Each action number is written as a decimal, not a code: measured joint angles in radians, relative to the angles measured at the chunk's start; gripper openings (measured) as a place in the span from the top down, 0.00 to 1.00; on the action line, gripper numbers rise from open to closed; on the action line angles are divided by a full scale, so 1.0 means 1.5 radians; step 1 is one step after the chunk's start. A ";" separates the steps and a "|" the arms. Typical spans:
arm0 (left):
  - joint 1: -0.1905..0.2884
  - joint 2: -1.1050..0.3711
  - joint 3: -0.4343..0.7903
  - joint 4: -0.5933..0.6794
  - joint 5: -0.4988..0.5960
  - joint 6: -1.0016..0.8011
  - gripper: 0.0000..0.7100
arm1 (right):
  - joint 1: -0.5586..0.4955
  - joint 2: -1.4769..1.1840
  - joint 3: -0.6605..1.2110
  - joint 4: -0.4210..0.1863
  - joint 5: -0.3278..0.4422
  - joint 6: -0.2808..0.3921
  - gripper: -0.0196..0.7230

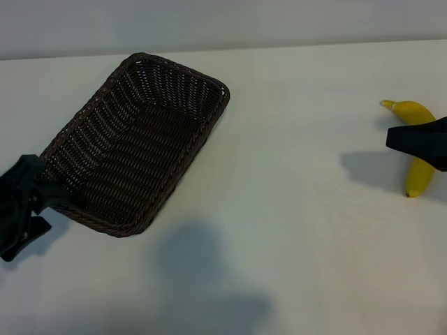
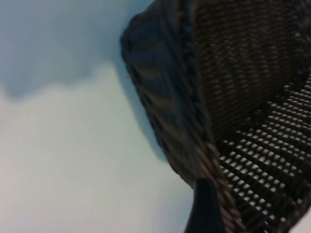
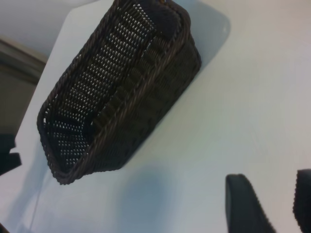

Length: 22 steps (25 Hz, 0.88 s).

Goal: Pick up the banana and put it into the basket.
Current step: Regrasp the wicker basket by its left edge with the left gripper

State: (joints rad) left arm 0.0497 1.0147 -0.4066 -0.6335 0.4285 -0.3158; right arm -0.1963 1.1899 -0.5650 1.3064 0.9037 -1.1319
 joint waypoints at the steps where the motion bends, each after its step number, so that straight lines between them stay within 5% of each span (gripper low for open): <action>1: 0.000 0.015 0.000 -0.003 -0.002 0.002 0.22 | 0.000 0.000 0.000 0.000 0.000 0.000 0.58; 22: 0.000 0.078 0.000 -0.067 -0.047 0.061 0.24 | 0.000 0.000 0.000 0.000 0.010 0.000 0.58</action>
State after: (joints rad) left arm 0.0497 1.1313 -0.4066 -0.7340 0.3575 -0.2241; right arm -0.1963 1.1899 -0.5650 1.3064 0.9183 -1.1319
